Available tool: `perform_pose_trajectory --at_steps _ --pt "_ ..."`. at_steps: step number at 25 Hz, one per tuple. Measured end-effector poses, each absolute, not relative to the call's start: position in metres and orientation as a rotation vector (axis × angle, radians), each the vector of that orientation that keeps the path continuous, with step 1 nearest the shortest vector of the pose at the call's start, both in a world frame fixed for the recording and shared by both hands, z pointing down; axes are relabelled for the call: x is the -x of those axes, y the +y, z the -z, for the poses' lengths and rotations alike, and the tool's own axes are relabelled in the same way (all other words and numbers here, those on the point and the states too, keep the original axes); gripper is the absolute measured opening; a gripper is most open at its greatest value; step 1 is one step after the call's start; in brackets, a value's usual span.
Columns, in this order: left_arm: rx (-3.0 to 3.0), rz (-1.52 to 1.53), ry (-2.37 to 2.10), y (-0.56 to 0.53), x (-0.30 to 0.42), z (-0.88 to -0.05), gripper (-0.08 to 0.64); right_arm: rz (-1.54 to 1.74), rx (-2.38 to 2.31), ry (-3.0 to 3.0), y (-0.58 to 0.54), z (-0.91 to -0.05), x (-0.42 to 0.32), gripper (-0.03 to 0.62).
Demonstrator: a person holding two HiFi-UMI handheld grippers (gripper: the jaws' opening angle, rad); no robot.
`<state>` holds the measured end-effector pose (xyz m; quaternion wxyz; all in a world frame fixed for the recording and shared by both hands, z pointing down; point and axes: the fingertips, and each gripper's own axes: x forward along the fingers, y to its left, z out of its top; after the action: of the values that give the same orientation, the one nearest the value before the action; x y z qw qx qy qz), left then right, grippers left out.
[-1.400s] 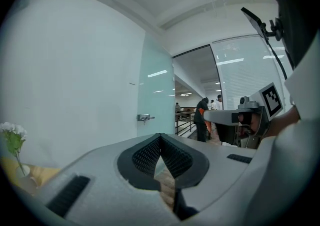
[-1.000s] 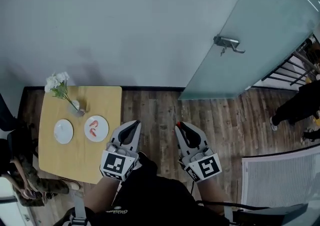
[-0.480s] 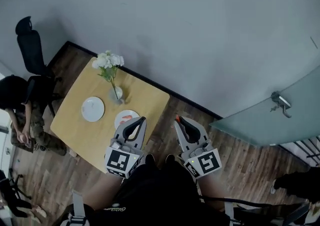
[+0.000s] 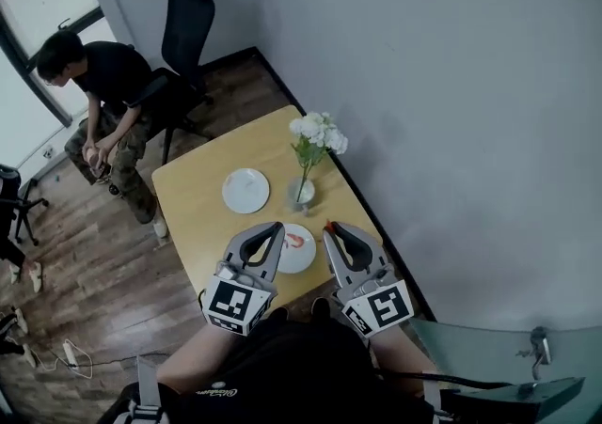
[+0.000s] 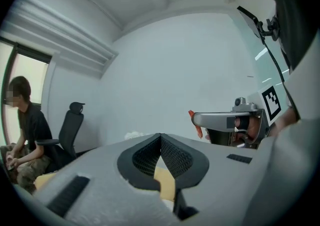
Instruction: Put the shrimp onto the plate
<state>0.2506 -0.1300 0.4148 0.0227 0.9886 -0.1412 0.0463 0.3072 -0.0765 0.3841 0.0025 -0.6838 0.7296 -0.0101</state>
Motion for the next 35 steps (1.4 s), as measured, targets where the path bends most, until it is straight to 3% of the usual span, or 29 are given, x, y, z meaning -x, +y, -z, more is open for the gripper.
perform_pose_trajectory --at_steps 13,27,35 --pt "-2.91 -0.144 -0.961 -0.139 -0.217 -0.421 0.003 0.057 1.703 2.622 -0.109 -0.391 -0.28 0.046" --pt "-2.825 -0.155 -1.1 -0.14 -0.167 -0.437 0.003 0.113 1.631 2.742 -0.118 -0.411 -0.242 0.046" --pt "-2.792 -0.155 -1.125 -0.141 -0.154 -0.442 0.003 0.395 1.708 2.967 -0.129 -0.521 -0.236 0.046"
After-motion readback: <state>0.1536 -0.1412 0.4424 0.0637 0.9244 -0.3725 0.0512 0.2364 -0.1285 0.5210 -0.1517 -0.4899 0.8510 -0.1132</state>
